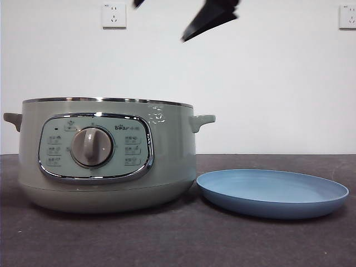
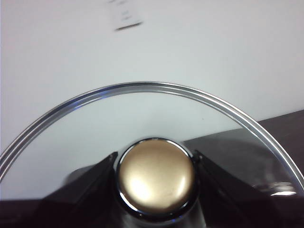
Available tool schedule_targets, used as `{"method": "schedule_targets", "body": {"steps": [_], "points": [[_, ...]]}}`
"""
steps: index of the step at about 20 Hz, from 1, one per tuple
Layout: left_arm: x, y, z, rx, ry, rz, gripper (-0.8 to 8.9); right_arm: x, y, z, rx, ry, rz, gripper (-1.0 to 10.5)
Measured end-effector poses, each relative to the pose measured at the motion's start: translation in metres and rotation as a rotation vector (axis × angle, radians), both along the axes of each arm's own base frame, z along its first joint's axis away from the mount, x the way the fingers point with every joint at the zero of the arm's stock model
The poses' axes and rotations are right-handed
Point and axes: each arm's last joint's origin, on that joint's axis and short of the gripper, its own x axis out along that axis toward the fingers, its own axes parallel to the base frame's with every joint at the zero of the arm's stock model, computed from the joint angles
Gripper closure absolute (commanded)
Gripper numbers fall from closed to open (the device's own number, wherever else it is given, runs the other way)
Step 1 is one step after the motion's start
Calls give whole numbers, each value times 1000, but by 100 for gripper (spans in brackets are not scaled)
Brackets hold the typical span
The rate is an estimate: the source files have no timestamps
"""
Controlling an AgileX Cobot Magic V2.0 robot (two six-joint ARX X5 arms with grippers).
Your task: Take the pumpkin out from the steamer,put the pumpkin in the blue plate,close the lid
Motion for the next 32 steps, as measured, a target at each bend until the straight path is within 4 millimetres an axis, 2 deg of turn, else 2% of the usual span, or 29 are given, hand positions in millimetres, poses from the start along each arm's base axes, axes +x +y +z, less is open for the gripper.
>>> {"method": "schedule_targets", "body": {"steps": [4,7,11,14,18,19,21,22,24,26,27,29,30,32], "points": [[-2,5,-6,81,55,123,822,15,54,-11,-169,-7,40,316],[-2,5,-8,110,81,126,822,23,83,-40,-248,-17,75,316],[-2,5,-9,115,90,125,822,37,104,-89,-323,44,100,316],[-3,5,-12,131,118,124,822,43,111,-115,-363,87,106,317],[-3,5,-14,142,135,123,822,46,111,-121,-372,96,104,326],[-3,5,-14,142,135,123,822,46,111,-121,-372,96,104,430],[-3,5,-16,152,152,122,822,46,111,-121,-372,97,103,903],[-3,5,-17,161,169,121,822,46,111,-121,-372,97,103,955],[-4,5,-19,168,182,120,822,46,111,-121,-371,96,103,954],[-4,5,-19,167,181,113,822,43,108,-116,-380,104,104,954],[-2,4,-19,167,182,112,822,39,104,-106,-381,105,104,953],[4,1,-19,163,181,76,822,24,84,-62,-343,69,94,953],[9,-3,-19,155,183,28,822,14,66,-34,-322,51,82,954],[23,-12,-20,140,186,-47,822,1,28,3,-327,44,27,954]]}}
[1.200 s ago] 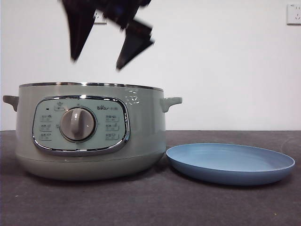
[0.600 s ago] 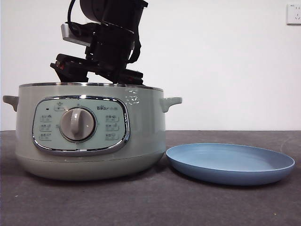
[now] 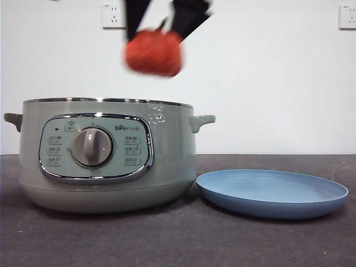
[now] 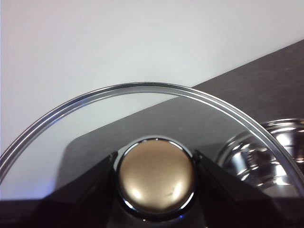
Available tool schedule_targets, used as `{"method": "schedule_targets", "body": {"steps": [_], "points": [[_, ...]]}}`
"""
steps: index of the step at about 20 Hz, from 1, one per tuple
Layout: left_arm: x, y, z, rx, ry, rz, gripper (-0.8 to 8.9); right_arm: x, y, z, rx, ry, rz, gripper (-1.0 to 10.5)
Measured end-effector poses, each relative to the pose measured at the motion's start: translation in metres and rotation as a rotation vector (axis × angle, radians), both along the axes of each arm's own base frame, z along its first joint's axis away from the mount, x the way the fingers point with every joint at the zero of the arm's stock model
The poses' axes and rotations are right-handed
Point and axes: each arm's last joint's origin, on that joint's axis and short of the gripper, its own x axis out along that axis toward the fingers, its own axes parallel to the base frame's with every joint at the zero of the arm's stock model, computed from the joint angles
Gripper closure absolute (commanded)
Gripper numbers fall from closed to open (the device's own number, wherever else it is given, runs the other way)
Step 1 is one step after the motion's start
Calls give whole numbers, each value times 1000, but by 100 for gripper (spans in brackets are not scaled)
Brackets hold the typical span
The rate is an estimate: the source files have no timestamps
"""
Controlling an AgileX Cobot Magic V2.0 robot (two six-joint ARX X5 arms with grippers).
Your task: Take the pumpkin out from the steamer,put the pumpkin in the blue plate,close the lid
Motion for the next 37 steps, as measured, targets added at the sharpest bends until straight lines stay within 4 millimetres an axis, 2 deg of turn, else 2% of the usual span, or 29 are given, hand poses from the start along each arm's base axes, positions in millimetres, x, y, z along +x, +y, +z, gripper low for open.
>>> {"method": "schedule_targets", "body": {"steps": [3,5,7,9,12,16,20,23,25,28,31,32,37], "points": [[19,-13,-6,-19,52,-136,822,-2,-64,27,-94,4,-226,954],[28,-20,-9,-55,70,-215,822,4,-92,38,-51,-5,-361,957],[34,-25,-10,-85,78,-269,822,5,-112,36,-83,-25,-485,957],[39,-28,-10,-102,79,-305,822,3,-123,21,-191,-57,-600,957],[43,-30,-12,-102,91,-315,822,2,-126,-15,-248,-69,-659,957],[46,-32,-14,-103,105,-329,822,-9,-129,-64,-120,-95,-646,956],[50,-35,-17,-102,122,-334,822,-5,-124,-123,40,-3,-557,946],[53,-36,-19,-99,133,-334,822,3,-121,-149,30,25,-553,935],[54,-36,-20,-98,137,-334,822,8,-119,-161,5,50,-558,897],[55,-37,-20,-97,140,-334,822,12,-118,-174,-29,83,-560,621],[55,-37,-21,-97,141,-333,822,13,-117,-174,-23,79,-561,436],[55,-37,-21,-97,141,-334,822,13,-117,-174,-23,79,-561,403],[56,-37,-21,-97,142,-334,822,12,-117,-174,-23,81,-563,406]]}}
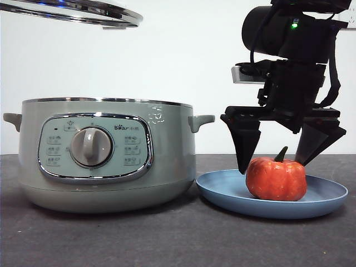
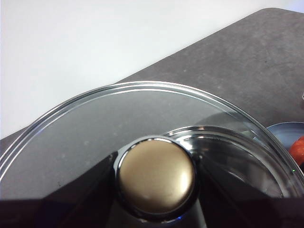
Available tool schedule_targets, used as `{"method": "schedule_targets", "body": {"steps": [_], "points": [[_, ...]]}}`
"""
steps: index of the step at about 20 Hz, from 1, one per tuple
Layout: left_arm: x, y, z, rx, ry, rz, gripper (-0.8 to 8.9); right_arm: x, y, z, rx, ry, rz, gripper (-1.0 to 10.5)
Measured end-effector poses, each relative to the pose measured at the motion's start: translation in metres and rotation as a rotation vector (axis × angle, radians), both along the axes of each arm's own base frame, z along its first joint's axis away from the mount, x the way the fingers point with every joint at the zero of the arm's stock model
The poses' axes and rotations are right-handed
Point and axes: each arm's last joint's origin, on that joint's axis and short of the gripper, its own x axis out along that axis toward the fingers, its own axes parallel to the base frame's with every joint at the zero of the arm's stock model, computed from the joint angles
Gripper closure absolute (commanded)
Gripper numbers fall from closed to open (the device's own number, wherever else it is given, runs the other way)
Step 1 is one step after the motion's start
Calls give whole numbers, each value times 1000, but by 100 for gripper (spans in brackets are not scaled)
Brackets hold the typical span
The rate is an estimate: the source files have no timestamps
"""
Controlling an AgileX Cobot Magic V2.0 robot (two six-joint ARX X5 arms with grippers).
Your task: Take the pumpkin out from the steamer,put the pumpkin in the blue plate,close the lid
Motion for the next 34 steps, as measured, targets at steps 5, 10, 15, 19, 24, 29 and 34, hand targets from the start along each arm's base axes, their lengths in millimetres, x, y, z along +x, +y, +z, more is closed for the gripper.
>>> {"method": "schedule_targets", "body": {"steps": [5,10,15,19,24,29,34], "points": [[4,-4,-3,-47,43,-56,822,-14,-6,37,59,-106,5,410],[29,-19,-25,-46,163,-114,822,-45,-23,94,165,-297,5,411],[64,-36,-54,-28,249,-113,822,-78,-42,136,254,-461,3,411],[84,-51,-72,-44,271,-129,822,-96,-52,152,292,-530,3,411],[90,-57,-86,-52,336,-138,822,-103,-57,155,267,-544,-23,411],[89,-56,-85,-47,360,-101,822,-104,-57,153,247,-531,-33,411],[90,-54,-86,-23,347,-61,822,-104,-57,153,247,-530,-33,411]]}}
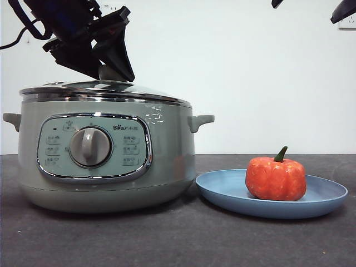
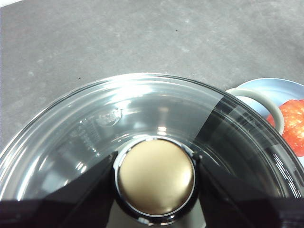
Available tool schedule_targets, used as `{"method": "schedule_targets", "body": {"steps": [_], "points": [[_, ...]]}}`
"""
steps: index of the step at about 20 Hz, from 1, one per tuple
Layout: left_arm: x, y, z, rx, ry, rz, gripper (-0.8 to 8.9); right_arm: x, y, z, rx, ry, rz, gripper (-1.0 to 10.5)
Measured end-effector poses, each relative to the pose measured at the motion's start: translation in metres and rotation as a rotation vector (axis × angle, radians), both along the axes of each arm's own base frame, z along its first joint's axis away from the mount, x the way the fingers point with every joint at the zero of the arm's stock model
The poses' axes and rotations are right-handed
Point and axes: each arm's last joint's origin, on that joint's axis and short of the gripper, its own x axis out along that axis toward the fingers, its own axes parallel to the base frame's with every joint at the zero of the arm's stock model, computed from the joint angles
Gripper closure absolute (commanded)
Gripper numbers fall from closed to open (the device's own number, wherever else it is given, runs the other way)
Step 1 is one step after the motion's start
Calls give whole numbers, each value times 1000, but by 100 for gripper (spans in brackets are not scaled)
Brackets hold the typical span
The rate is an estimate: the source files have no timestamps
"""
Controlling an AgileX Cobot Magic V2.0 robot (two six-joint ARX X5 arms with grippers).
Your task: Take the pumpkin out from the steamer,put the pumpkin in the blue plate,close the lid
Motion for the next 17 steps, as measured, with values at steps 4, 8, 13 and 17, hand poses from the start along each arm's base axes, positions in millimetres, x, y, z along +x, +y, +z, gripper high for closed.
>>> {"method": "schedule_targets", "body": {"steps": [4,8,13,17], "points": [[0,0,0,0,0,0,773,0,0,-1,-4,6,0,411],[0,0,0,0,0,0,387,-1,0,-1,-7,13,0,411],[2,-1,2,-11,-30,2,387,-1,-1,-2,-13,24,0,411],[-10,5,12,-11,-25,3,387,-1,-1,-2,-14,26,1,416]]}}
